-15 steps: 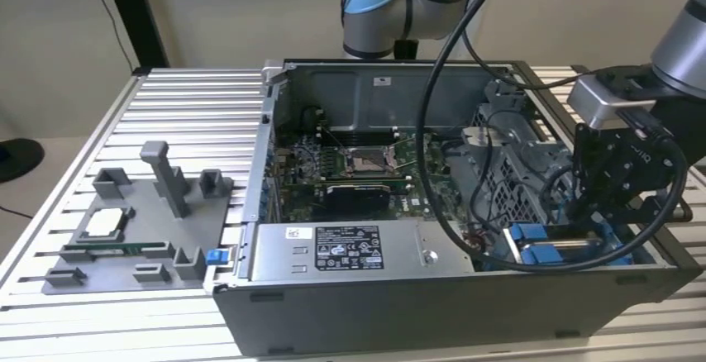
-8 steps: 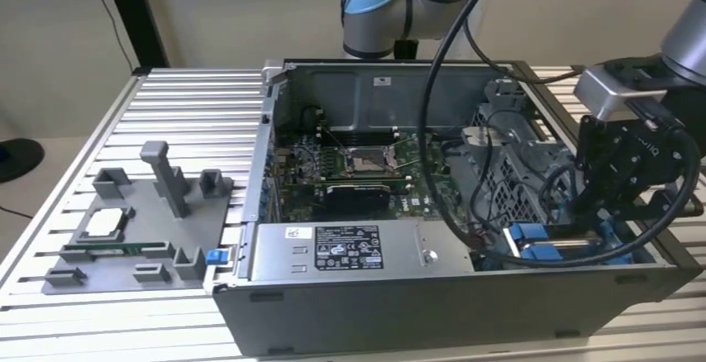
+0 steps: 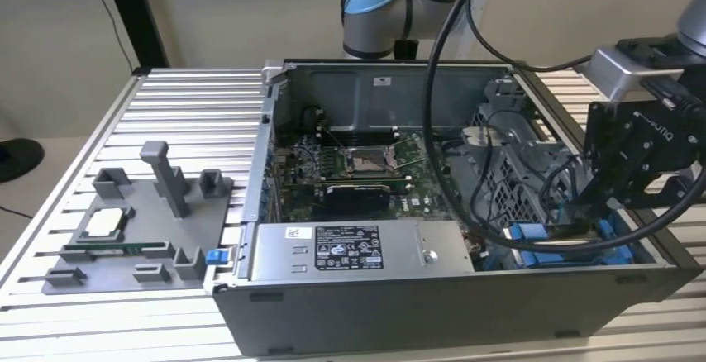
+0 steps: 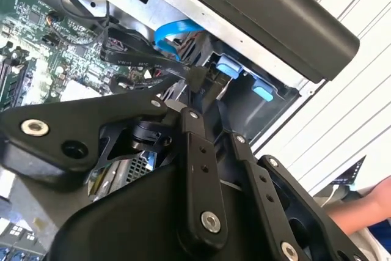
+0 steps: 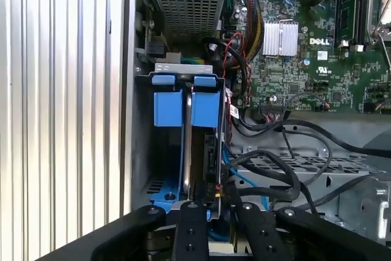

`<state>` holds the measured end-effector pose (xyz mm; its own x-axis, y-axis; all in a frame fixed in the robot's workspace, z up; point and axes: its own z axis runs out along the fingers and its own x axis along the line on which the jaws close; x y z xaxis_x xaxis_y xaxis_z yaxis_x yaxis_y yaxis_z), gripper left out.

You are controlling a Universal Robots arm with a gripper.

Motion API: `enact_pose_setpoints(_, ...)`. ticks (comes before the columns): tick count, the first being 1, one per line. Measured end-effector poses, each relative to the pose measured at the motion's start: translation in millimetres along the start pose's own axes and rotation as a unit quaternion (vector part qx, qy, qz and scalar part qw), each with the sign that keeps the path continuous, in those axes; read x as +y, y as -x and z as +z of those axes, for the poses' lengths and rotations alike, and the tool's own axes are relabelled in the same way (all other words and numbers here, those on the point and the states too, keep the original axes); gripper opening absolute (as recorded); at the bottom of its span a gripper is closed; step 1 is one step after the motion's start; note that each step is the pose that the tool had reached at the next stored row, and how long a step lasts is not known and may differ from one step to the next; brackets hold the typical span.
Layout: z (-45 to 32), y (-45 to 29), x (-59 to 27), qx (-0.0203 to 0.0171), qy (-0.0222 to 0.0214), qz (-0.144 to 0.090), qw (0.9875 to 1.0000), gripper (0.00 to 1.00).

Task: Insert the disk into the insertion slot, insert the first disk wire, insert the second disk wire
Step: 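Insert the first disk wire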

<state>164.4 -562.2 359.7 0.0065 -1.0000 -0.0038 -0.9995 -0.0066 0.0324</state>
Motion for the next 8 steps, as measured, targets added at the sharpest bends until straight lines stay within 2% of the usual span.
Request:
enact_pose_setpoints(4, -1.1, -0.1, 0.1, 0.0001, 0.0024, 0.000, 1.0000, 0.00)
enact_pose_setpoints(8, -0.9, -2.2, 5.4, 0.0001, 0.0028, 0.000, 1.0000, 0.00)
